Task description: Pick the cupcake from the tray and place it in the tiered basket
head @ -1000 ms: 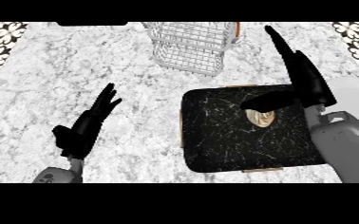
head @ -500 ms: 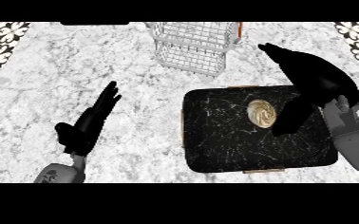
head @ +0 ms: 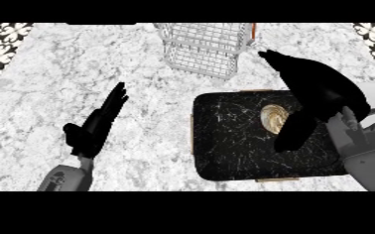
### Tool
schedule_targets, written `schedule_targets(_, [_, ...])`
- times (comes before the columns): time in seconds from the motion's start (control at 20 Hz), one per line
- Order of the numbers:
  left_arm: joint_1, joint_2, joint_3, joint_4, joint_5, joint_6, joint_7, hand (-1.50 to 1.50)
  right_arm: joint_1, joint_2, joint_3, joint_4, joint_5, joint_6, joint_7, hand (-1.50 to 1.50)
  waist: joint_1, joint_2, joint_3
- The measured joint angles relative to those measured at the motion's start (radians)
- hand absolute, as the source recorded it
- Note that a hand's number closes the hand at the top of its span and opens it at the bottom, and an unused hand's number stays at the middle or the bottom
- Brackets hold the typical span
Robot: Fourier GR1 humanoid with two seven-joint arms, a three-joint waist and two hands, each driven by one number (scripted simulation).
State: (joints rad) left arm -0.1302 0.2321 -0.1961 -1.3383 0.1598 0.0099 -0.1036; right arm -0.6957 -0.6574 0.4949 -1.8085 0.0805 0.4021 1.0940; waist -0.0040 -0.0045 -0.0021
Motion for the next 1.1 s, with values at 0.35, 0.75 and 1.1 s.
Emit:
schedule_targets(0.35, [0.003, -0.003, 0.007, -0.007, -0.005, -0.006, -0.001, 0.0, 0.071, -0.02, 0.064, 0.025, 0.121, -0.022, 0.014, -1.5, 0.002, 0.001, 0.0])
schedule_targets(0.75, [0.025, -0.007, 0.015, -0.033, -0.017, -0.018, 0.007, 0.0, 0.174, 0.018, 0.047, 0.083, 0.199, -0.031, -0.03, -1.5, 0.005, 0.003, 0.002])
schedule_targets(1.1, [0.029, -0.025, 0.026, -0.019, -0.034, -0.027, -0.008, 0.0, 0.233, 0.067, 0.015, 0.159, 0.303, -0.039, -0.068, -1.5, 0.005, 0.004, 0.002])
